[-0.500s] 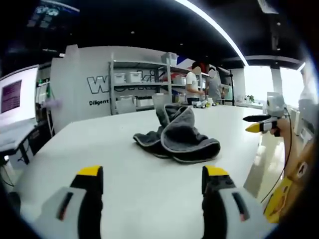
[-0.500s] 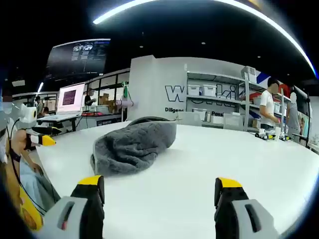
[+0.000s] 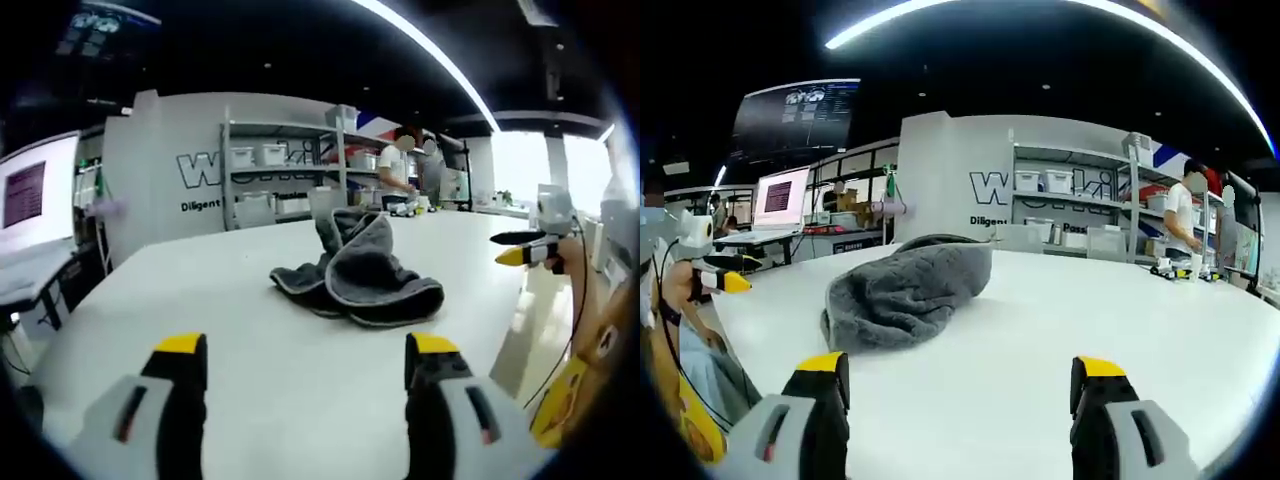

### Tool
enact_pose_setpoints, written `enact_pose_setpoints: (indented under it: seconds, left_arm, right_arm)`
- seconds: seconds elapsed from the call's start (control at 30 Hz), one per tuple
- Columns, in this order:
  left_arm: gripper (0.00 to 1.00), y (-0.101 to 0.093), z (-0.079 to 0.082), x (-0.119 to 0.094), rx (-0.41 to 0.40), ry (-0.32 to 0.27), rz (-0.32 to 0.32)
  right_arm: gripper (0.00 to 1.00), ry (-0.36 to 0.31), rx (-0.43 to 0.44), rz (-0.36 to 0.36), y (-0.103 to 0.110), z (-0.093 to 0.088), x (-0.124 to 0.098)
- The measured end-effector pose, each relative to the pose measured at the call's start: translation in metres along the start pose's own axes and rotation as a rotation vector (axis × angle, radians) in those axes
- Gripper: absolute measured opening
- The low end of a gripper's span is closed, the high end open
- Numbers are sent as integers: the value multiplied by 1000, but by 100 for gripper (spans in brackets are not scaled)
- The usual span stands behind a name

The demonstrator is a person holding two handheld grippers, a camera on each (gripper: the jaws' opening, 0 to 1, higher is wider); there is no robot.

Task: Fold the towel on the table until its edges align and the towel forms a compact rectangular stack.

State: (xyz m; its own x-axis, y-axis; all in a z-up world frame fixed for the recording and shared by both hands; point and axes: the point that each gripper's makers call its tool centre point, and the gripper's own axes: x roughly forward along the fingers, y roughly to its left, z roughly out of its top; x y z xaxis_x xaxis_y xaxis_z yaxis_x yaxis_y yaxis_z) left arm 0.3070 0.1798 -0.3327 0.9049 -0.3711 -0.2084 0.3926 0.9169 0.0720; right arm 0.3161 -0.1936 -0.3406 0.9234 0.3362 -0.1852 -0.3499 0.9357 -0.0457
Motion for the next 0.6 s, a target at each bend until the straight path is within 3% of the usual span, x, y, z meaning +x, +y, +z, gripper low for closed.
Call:
enact_pose_setpoints:
  seconds: [0.2, 0.43, 0.6]
  left_arm:
    - [85, 2, 7, 6, -2, -15, -14]
    - [84, 1, 12, 28, 19, -12, -40]
    - [82, -21, 12, 57, 16, -3, -135]
  right_arm:
    - [95, -4, 3, -6, -2, 1, -1]
    - [95, -2, 6, -8, -3, 0, 0]
    - [95, -4, -3, -7, -1, 3, -2]
